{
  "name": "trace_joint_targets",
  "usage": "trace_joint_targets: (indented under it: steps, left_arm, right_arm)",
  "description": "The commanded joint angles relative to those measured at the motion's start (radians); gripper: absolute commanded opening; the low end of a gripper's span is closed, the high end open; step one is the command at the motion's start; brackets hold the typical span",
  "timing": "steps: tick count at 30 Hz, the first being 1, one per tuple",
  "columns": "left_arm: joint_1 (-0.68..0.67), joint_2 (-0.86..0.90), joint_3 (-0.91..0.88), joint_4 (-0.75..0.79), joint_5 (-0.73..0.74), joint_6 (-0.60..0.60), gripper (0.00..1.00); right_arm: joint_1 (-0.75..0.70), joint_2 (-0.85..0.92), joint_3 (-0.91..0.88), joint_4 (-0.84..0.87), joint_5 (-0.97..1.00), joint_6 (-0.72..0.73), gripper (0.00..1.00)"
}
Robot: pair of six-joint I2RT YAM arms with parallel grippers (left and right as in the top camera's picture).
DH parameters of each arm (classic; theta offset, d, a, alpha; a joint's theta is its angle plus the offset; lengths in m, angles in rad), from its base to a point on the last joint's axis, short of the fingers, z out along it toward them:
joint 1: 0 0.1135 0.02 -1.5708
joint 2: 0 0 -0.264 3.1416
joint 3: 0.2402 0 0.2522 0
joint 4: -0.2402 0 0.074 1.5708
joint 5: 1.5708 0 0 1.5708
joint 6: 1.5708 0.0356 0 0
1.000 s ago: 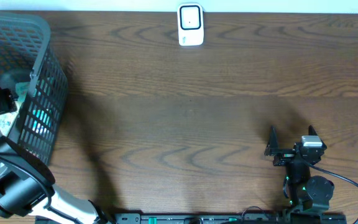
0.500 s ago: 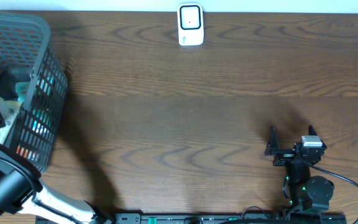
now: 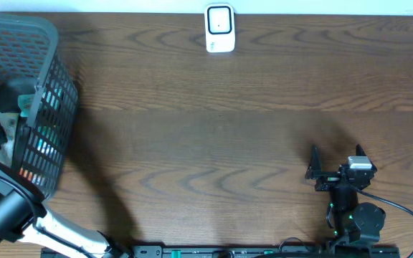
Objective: Scan the item barcode
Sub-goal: 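Reach the left gripper into the grey basket toward a packet, then grasp the yellow snack bag in the basket with the left gripper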
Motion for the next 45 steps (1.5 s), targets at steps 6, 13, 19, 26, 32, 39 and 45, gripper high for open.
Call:
trace_joint_targets:
  steps: [6,13,19,26,32,39,45]
  left_arm:
    - [0.003,-0.407,0.057,0.124,0.193,-0.207,0.07]
    - [0.002,-0.722,0.057,0.338,0.507,-0.495,0.07]
    - [0.003,-0.752,0.053,0.305,0.411,-0.407,0.74]
    - [0.003,-0.536,0.027,0.176,0.299,-0.295,0.98]
    - [-0.019,-0.303,0.027,0.13,0.306,-0.286,0.98]
    - [-0.122,-0.126,0.027,0.046,0.219,-0.172,0.98]
    - [-0.191,-0.087,0.024,-0.016,0.041,-0.171,0.98]
  right_arm:
    - [-0.008,-0.005,-0.002,-0.004,0.001,0.011,0.99]
    - [-0.008,-0.005,-0.002,-0.004,0.001,0.011,0.99]
    - [-0.008,-0.005,-0.002,-0.004,0.001,0.011,0.99]
    - [-0.008,-0.005,-0.002,-0.004,0.001,0.011,0.99]
    - [-0.008,-0.005,-0.002,-0.004,0.001,0.011,0.99]
    - [-0.008,-0.005,-0.002,-0.004,0.001,0.011,0.99]
    - [-0.008,-0.005,-0.002,-0.004,0.001,0.011,0.99]
